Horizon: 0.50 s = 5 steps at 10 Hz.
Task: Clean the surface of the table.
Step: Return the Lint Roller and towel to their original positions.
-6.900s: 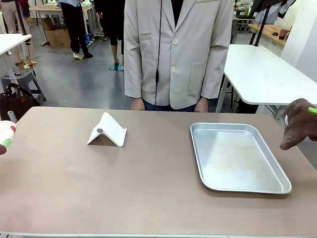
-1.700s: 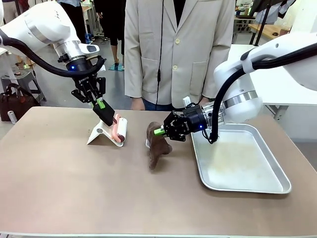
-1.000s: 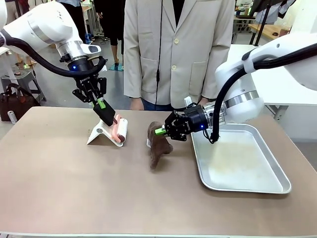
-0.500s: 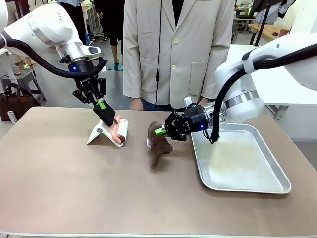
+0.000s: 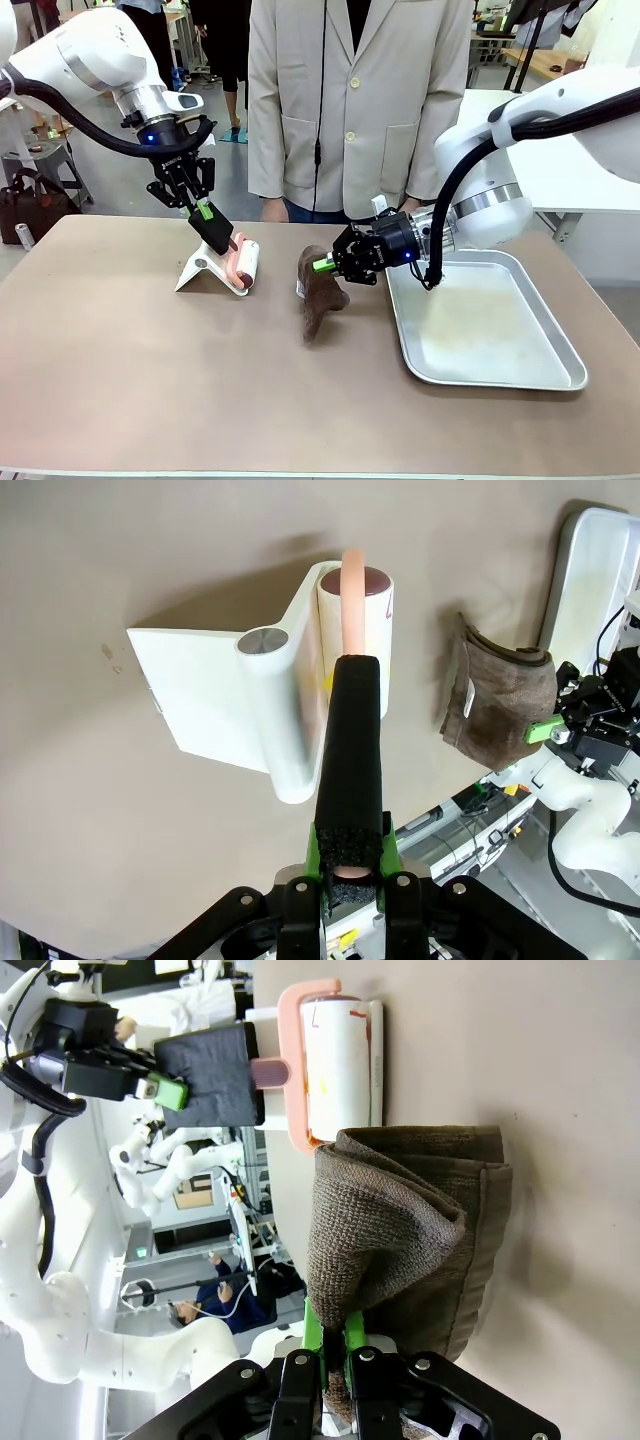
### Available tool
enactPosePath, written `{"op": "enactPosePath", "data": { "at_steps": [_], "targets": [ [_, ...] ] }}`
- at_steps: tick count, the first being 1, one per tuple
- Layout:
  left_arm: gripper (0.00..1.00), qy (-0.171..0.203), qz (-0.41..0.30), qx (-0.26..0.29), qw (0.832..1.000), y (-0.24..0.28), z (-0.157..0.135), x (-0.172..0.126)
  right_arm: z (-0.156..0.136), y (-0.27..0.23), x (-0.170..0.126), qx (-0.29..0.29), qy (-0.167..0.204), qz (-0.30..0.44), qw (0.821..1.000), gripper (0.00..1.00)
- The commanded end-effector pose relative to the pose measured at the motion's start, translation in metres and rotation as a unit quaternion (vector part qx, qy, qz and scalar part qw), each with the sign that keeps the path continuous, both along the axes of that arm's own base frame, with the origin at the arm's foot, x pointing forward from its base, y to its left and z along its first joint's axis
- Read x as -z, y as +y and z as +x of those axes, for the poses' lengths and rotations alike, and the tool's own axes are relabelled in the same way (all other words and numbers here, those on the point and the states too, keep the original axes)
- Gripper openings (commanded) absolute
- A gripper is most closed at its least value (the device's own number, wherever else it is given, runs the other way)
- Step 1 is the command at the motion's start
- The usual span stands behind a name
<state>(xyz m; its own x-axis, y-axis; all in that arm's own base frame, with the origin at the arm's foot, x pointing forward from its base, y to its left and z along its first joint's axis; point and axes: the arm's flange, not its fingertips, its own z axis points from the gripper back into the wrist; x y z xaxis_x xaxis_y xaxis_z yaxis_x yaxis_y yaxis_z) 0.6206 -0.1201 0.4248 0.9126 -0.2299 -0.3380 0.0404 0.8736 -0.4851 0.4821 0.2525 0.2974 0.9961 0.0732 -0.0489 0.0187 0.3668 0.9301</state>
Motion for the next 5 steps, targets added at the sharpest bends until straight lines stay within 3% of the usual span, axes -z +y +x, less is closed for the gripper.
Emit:
{"op": "enactPosePath", "data": {
  "at_steps": [1, 5],
  "targets": [
    [0.22, -0.002, 0.003, -0.004, 1.0, 0.013, 0.002, 0.01, 0.0, 0.001, -0.001, 0.008, -0.002, 0.012, 1.0, 0.09],
    [0.22, 0.002, -0.018, 0.0, 1.0, 0.029, 0.001, 0.017, 0.0, 0.002, -0.001, 0.008, -0.001, 0.009, 1.0, 0.09]
  ]
}}
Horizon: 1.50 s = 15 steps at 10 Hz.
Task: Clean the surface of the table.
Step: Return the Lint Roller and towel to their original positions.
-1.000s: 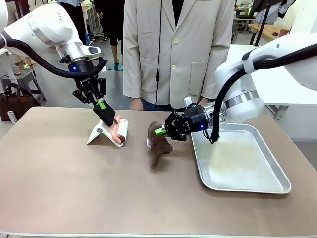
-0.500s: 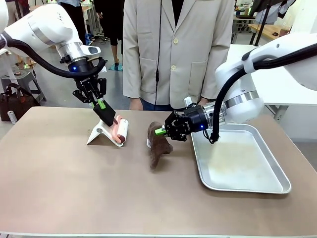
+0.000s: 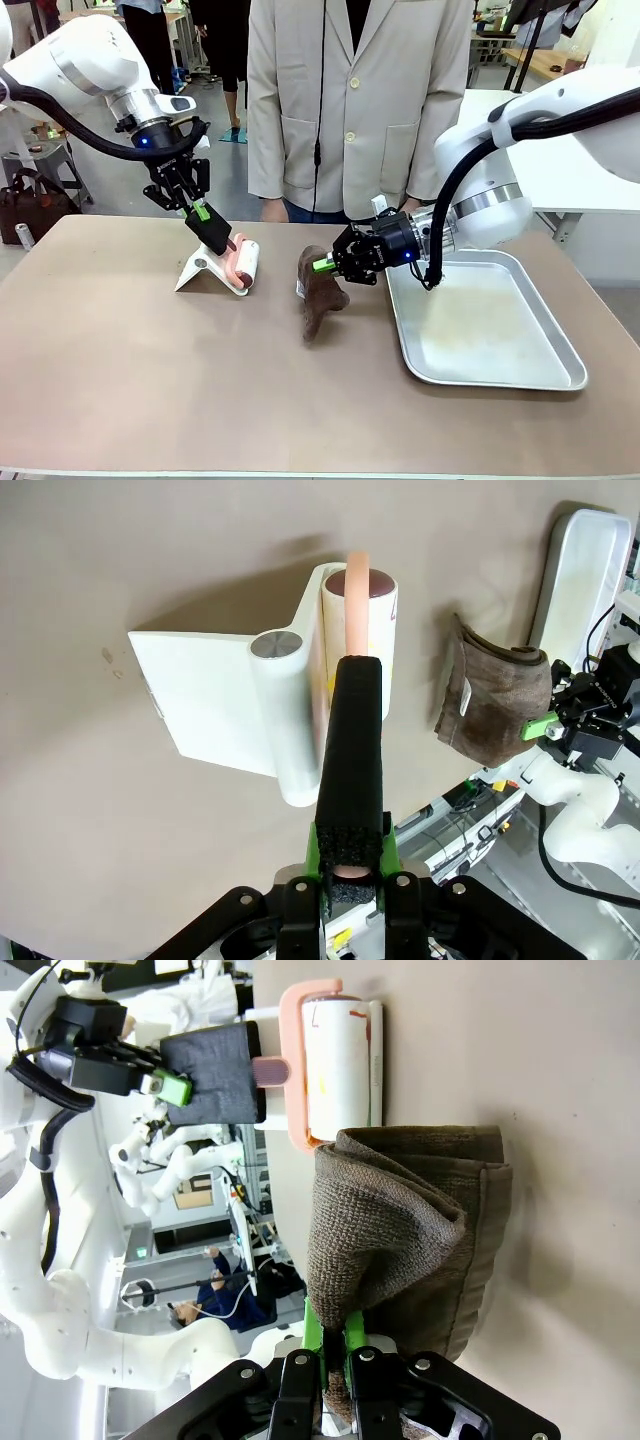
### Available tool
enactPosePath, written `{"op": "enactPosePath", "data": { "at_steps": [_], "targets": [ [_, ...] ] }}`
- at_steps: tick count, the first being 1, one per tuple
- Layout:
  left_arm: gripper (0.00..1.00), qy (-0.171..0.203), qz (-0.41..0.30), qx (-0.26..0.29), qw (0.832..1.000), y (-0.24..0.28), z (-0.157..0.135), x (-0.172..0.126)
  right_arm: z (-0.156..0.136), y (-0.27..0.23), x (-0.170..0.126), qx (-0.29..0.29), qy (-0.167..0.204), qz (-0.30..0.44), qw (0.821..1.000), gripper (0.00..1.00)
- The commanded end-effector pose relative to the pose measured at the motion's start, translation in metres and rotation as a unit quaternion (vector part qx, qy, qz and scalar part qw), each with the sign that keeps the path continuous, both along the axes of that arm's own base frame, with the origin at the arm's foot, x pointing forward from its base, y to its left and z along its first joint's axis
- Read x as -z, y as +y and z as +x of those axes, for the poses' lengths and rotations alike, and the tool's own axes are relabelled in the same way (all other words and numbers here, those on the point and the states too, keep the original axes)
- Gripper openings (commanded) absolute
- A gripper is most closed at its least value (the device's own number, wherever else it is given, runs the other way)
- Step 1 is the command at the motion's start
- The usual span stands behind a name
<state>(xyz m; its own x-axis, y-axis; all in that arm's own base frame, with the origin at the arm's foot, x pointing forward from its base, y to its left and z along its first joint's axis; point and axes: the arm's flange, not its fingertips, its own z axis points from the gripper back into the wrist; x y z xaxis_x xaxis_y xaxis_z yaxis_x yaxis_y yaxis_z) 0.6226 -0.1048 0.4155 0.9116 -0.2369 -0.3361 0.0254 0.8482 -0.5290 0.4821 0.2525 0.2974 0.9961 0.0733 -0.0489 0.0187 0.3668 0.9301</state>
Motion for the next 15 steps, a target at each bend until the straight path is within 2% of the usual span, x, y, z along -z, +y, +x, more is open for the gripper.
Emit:
{"op": "enactPosePath", "data": {
  "at_steps": [1, 8, 9, 10, 11, 12, 13, 14, 15],
  "targets": [
    [0.22, -0.001, 0.001, 0.007, 1.0, 0.0177, -0.0004, 0.0103, 0.0002, 0.0031, -0.0016, 0.008, -0.001, 0.007, 1.0, 0.09],
    [0.22, 0.001, -0.019, 0.015, 1.0, 0.0213, -0.0014, 0.0166, -0.0008, 0.0021, -0.0028, 0.021, -0.003, 0.001, 1.0, 0.09],
    [0.39, 0.001, -0.019, 0.013, 1.0, 0.0222, -0.0016, 0.0164, -0.0007, 0.001, -0.0026, 0.023, -0.002, 0.001, 1.0, 0.09],
    [0.29, -0.001, -0.02, 0.011, 1.0, 0.0233, -0.002, 0.0161, -0.0005, 0.0001, -0.0025, 0.026, -0.001, 0.0, 1.0, 0.12],
    [0.46, -0.001, -0.02, 0.009, 1.0, 0.0248, -0.0022, 0.0156, -0.0003, -0.001, -0.0025, 0.027, 0.001, -0.001, 1.0, 0.21],
    [0.69, 0.0, -0.018, 0.006, 1.0, 0.0258, -0.003, 0.0151, -0.0002, -0.0028, -0.002, 0.03, 0.006, -0.003, 1.0, 0.6],
    [1.0, -0.001, -0.016, 0.004, 1.0, 0.0265, -0.0038, 0.0148, 0.0, -0.0044, -0.0018, 0.033, 0.007, -0.003, 0.999, 0.78],
    [1.0, -0.001, -0.017, 0.003, 1.0, 0.0267, -0.0043, 0.0143, 0.0001, -0.0051, -0.002, 0.035, 0.007, -0.003, 0.999, 1.0],
    [1.0, -0.004, -0.019, 0.003, 1.0, 0.0269, -0.0052, 0.0133, 0.0002, -0.0064, -0.0021, 0.038, 0.007, -0.005, 0.999, 1.0]
  ]
}}
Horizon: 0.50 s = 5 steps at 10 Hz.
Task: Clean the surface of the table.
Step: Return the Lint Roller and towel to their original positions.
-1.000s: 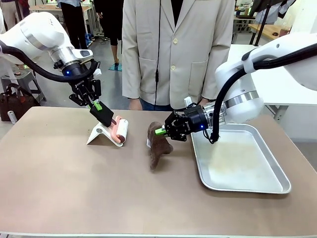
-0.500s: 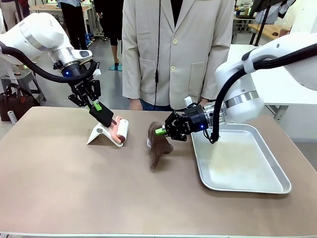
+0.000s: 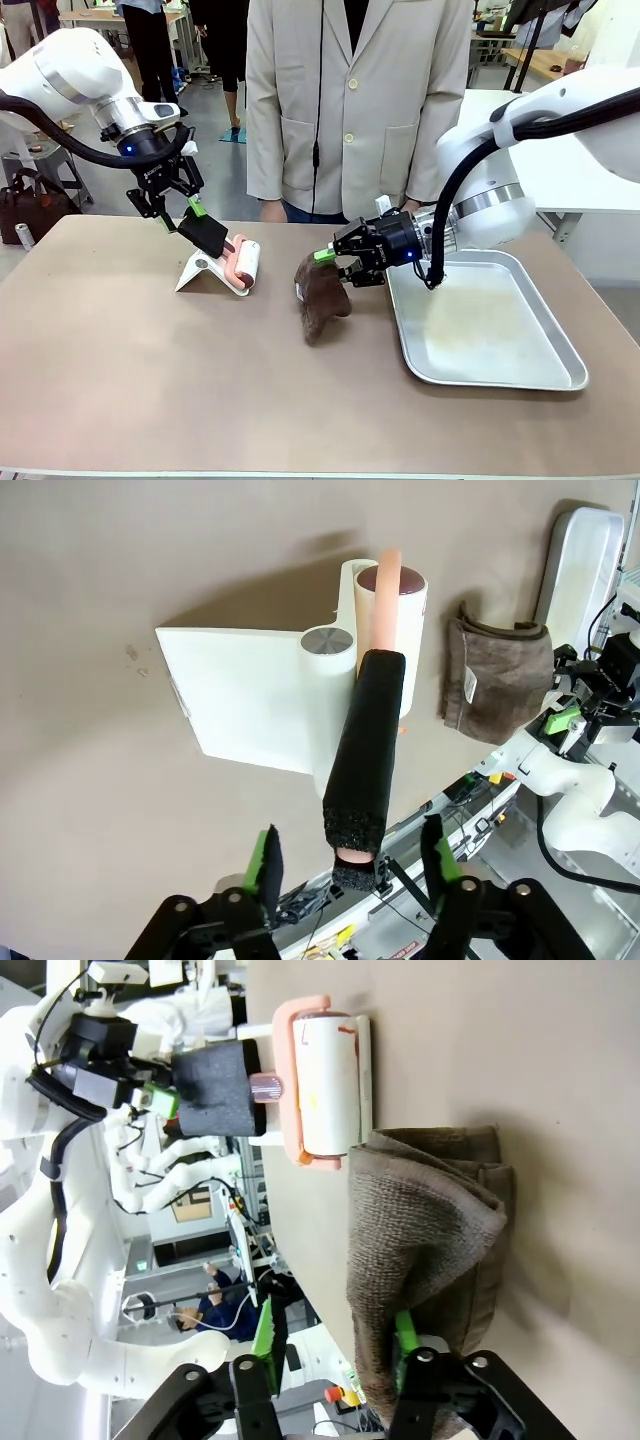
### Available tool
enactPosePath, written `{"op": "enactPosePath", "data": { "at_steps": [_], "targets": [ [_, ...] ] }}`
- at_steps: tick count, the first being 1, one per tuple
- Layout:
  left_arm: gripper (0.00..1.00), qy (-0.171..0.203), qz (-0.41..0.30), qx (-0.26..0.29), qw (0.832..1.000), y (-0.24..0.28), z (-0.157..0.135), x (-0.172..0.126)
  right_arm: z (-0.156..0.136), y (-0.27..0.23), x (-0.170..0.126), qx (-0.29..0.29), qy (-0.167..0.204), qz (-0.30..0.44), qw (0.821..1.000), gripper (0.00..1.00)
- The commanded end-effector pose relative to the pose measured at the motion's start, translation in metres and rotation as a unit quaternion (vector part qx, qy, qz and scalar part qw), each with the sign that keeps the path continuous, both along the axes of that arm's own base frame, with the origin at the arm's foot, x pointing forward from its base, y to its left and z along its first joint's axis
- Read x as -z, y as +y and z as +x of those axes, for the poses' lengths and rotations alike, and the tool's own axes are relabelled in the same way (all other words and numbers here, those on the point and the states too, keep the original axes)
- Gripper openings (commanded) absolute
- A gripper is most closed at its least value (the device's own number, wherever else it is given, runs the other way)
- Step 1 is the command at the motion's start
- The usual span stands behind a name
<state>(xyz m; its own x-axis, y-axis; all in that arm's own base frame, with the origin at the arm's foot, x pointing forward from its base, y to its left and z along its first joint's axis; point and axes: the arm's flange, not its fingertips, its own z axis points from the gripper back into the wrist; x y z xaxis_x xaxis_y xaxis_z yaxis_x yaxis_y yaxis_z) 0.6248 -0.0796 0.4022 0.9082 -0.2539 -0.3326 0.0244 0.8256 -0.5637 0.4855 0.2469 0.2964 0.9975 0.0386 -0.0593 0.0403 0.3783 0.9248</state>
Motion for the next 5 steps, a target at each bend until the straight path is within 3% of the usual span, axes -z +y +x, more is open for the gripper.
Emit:
{"op": "enactPosePath", "data": {
  "at_steps": [1, 3, 5],
  "targets": [
    [1.0, -0.011, -0.003, 0.002, 1.0, 0.003, -0.009, -0.003, -0.004, -0.005, -0.004, 0.026, 0.002, -0.011, 1.0, 1.0],
    [1.0, -0.025, -0.016, 0.006, 1.0, 0.008, -0.017, -0.014, -0.01, -0.009, -0.016, 0.023, -0.013, -0.068, 0.997, 1.0],
    [1.0, -0.046, -0.034, 0.013, 0.998, 0.017, -0.036, -0.031, -0.017, -0.007, -0.037, 0.03, -0.052, -0.177, 0.982, 1.0]
  ]
}}
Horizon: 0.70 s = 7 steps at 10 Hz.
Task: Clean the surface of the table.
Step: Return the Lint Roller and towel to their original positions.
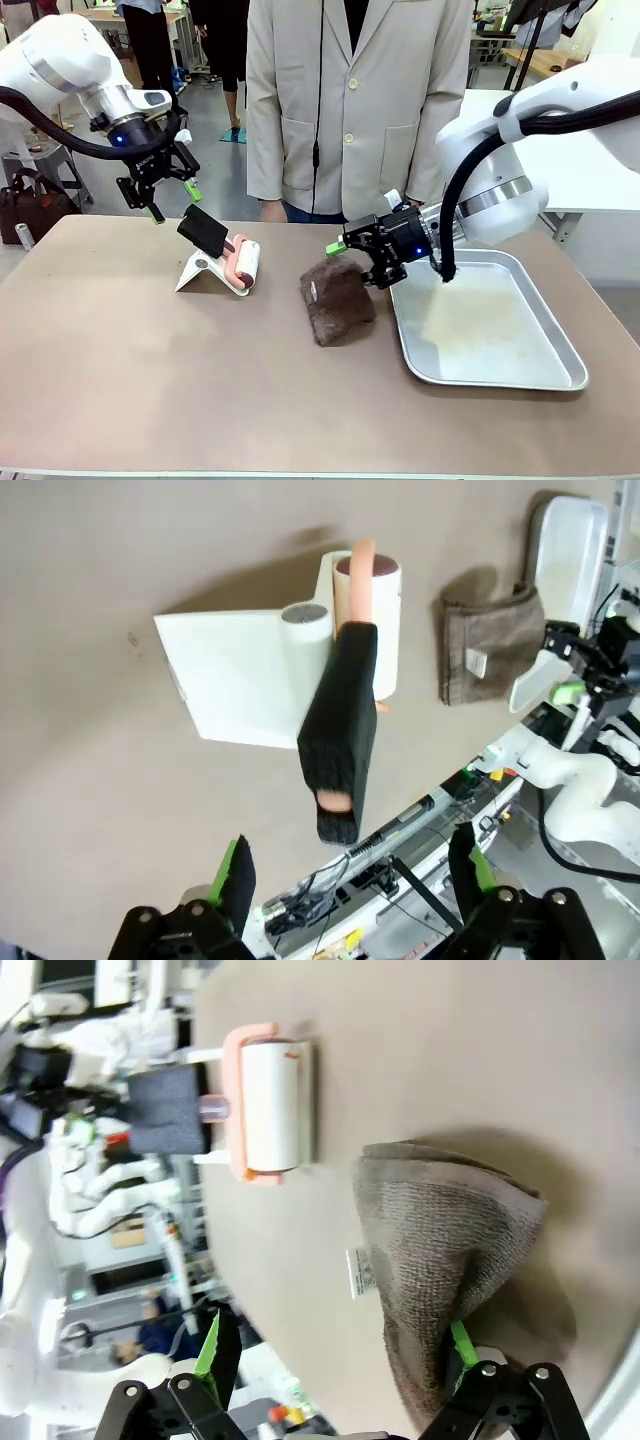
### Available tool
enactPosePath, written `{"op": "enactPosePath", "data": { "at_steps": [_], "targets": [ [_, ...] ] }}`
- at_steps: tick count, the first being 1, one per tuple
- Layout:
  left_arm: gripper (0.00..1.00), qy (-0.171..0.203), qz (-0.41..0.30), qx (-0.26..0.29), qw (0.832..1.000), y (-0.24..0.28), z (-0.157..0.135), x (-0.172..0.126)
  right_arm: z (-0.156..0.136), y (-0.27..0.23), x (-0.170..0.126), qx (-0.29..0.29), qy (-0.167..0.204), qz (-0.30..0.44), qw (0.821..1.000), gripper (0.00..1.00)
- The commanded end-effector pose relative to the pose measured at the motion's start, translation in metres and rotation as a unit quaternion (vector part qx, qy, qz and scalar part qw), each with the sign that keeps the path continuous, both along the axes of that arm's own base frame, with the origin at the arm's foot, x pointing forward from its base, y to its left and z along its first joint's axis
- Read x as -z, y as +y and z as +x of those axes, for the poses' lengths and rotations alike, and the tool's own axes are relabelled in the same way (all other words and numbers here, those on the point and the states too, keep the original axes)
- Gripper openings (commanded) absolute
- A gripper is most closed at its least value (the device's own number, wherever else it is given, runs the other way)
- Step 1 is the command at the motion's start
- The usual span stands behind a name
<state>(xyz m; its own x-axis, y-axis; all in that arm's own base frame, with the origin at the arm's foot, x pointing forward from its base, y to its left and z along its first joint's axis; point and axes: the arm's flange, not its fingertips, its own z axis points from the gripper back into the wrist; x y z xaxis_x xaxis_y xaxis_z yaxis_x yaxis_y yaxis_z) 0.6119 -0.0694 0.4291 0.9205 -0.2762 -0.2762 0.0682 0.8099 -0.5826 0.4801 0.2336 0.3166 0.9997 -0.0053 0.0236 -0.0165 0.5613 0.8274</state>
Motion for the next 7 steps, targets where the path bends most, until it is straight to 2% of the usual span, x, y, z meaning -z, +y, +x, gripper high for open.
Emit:
{"op": "enactPosePath", "data": {
  "at_steps": [1, 3, 5, 6, 7],
  "targets": [
    [1.0, -0.036, -0.031, 0.006, 0.999, 0.013, -0.034, -0.015, -0.015, 0.007, -0.029, 0.021, -0.035, -0.123, 0.992, 1.0],
    [1.0, -0.075, -0.064, 0.011, 0.995, 0.029, -0.061, -0.035, -0.02, 0.006, -0.052, 0.037, -0.093, -0.168, 0.981, 1.0],
    [1.0, -0.117, -0.103, 0.014, 0.988, 0.046, -0.093, -0.048, -0.021, -0.002, -0.07, 0.045, -0.14, -0.14, 0.979, 1.0],
    [1.0, -0.128, -0.113, 0.016, 0.985, 0.052, -0.103, -0.049, -0.023, -0.001, -0.074, 0.015, -0.165, -0.104, 0.981, 1.0],
    [1.0, -0.135, -0.117, 0.017, 0.984, 0.059, -0.11, -0.048, -0.025, 0.003, -0.075, -0.019, -0.164, -0.068, 0.984, 1.0]
  ]
}}
